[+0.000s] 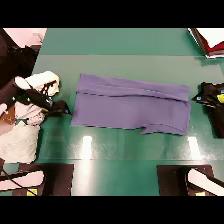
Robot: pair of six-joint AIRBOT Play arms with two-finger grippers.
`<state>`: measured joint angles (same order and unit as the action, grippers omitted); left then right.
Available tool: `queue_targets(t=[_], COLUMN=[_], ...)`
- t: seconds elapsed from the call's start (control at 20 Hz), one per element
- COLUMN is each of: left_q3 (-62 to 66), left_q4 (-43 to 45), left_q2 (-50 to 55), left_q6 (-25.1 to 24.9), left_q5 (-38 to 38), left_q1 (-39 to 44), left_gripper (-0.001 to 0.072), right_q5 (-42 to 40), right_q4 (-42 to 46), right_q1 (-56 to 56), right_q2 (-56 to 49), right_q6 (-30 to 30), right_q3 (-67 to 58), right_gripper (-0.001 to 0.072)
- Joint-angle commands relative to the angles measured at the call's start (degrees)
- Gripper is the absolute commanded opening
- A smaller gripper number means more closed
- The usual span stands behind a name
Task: Fold the shirts.
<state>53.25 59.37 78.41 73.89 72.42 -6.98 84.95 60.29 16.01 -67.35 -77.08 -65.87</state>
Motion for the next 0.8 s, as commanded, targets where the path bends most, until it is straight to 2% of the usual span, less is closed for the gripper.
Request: queue_targets(t=[0.0,0.2,0.4,0.45,0.5,0.55,0.75], left_q3=[-8.3,-9.2,-9.2,-9.1,-8.9,-8.5,-3.9], left_q4=[-6.6,-9.4,-9.4,-9.5,-9.6,-9.8,-10.0], left_q2=[-1.5,-1.5,-1.5,-1.5,-1.5,-1.5,-1.5], left_q6=[-2.4,-2.3,-2.3,-2.3,-2.3,-2.3,-2.3], left_q5=[-6.3,-8.0,-7.9,-8.0,-8.0,-8.0,-6.6], left_q1=[-0.1,0.6,5.6,6.8,7.5,7.5,7.5], left_gripper=[0.0606,0.0605,0.0604,0.057,0.0243,0.0039,0.0026], right_q5=[-0.3,0.1,1.1,1.4,2.0,2.7,5.1], right_q4=[-2.3,-2.1,0.3,2.6,5.3,7.7,13.4], right_q1=[1.2,1.2,1.2,1.3,1.2,1.2,1.6], right_q2=[3.7,4.6,4.6,4.6,4.6,4.6,5.2], right_q6=[0.7,0.7,0.7,0.6,0.0,-0.7,-3.5], right_q3=[4.6,5.3,5.3,5.4,5.4,5.4,9.2], right_gripper=[0.0307,0.0308,0.0308,0.0308,0.0308,0.0308,0.0313])
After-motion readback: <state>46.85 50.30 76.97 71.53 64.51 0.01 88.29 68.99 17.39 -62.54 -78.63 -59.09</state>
